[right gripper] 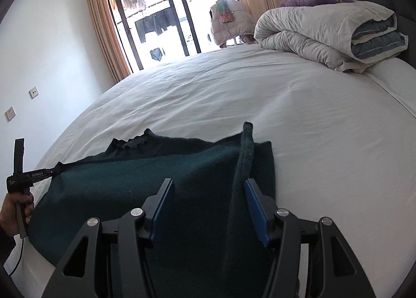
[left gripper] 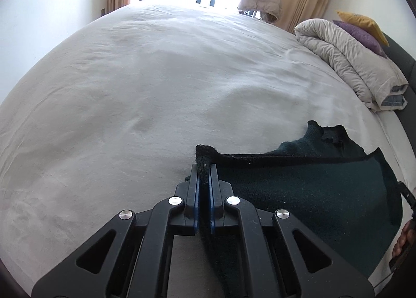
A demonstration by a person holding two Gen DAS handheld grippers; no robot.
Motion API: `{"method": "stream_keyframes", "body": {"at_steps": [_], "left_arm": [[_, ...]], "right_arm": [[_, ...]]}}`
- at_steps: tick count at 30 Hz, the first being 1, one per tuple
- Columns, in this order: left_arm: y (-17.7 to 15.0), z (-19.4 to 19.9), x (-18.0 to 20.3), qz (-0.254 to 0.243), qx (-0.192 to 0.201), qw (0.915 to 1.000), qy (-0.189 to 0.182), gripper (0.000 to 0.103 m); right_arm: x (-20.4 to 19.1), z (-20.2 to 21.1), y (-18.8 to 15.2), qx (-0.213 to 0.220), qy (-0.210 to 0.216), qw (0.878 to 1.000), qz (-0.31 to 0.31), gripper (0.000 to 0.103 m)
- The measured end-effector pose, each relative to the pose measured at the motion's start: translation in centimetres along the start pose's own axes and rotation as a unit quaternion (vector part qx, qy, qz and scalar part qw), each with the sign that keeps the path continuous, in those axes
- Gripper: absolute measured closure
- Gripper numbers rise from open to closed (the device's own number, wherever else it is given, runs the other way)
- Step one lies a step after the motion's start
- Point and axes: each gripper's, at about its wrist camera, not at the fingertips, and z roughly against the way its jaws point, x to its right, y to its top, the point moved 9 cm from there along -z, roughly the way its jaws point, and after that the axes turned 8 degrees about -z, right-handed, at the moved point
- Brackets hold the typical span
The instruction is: Fold small clothes
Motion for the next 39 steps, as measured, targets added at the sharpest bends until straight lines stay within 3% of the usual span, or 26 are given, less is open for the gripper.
{"method": "stream_keyframes", "body": {"at_steps": [6, 11, 15, 17, 19, 20, 22, 24, 28, 31, 34, 36, 38, 39], "left_arm": [[-0.3, -0.5, -0.1, 0.007, -0.005, 1.0000, 0.003, 0.098], [-0.3, -0.7, 1.1, -0.034, -0.017, 0.9993, 0.007, 0.095], [-0.1, 0.8, 0.8, -0.035, -0.010, 0.9992, 0.014, 0.094], [0.1, 2.2, 0.8, -0.055, 0.001, 0.9978, 0.037, 0.094], [0.7, 4.2, 0.2, -0.076, 0.021, 0.9911, 0.107, 0.094], [1.2, 5.2, 0.2, -0.079, 0.034, 0.9889, 0.121, 0.094], [1.9, 7.0, 1.0, -0.085, 0.056, 0.9863, 0.130, 0.094], [2.2, 7.8, 3.5, -0.116, 0.064, 0.9847, 0.113, 0.094], [-0.4, 6.7, 11.2, -0.178, 0.041, 0.9828, 0.029, 0.094], [-2.9, 4.3, 13.2, -0.194, 0.006, 0.9805, 0.032, 0.094], [-5.6, 2.0, 12.9, -0.214, -0.022, 0.9753, 0.048, 0.094], [-6.1, 2.1, 11.7, -0.209, -0.013, 0.9765, 0.050, 0.094], [-6.1, 2.5, 9.8, -0.183, -0.012, 0.9826, 0.031, 0.094], [-6.1, 2.7, 8.8, -0.171, -0.012, 0.9848, 0.028, 0.094]], "right_arm": [[-2.1, -3.8, 1.6, -0.031, 0.001, 0.999, 0.021, 0.044], [2.5, -8.3, 0.8, -0.086, -0.053, 0.995, -0.021, 0.047], [4.8, -8.7, 2.0, -0.077, -0.041, 0.994, -0.062, 0.053], [5.5, -8.7, 2.9, -0.066, -0.047, 0.995, -0.063, 0.053], [6.3, -8.1, 3.7, -0.050, -0.064, 0.994, -0.069, 0.050], [7.3, -7.0, 4.4, -0.026, -0.097, 0.992, -0.076, 0.050], [7.9, -4.9, 4.9, 0.007, -0.099, 0.989, -0.107, 0.050], [7.2, -3.1, 4.3, 0.016, -0.073, 0.990, -0.121, 0.050], [1.4, -1.3, 0.5, -0.014, 0.016, 0.995, -0.096, 0.049], [-2.8, -2.7, -3.5, -0.077, 0.068, 0.992, -0.068, 0.049], [-3.0, -3.6, -5.6, -0.096, 0.045, 0.994, -0.028, 0.047], [-1.1, -3.3, -5.3, -0.085, 0.056, 0.994, -0.051, 0.058], [1.7, -2.8, -4.6, -0.073, 0.029, 0.994, -0.083, 0.079], [3.0, -2.4, -4.3, -0.066, 0.018, 0.993, -0.101, 0.083]]}}
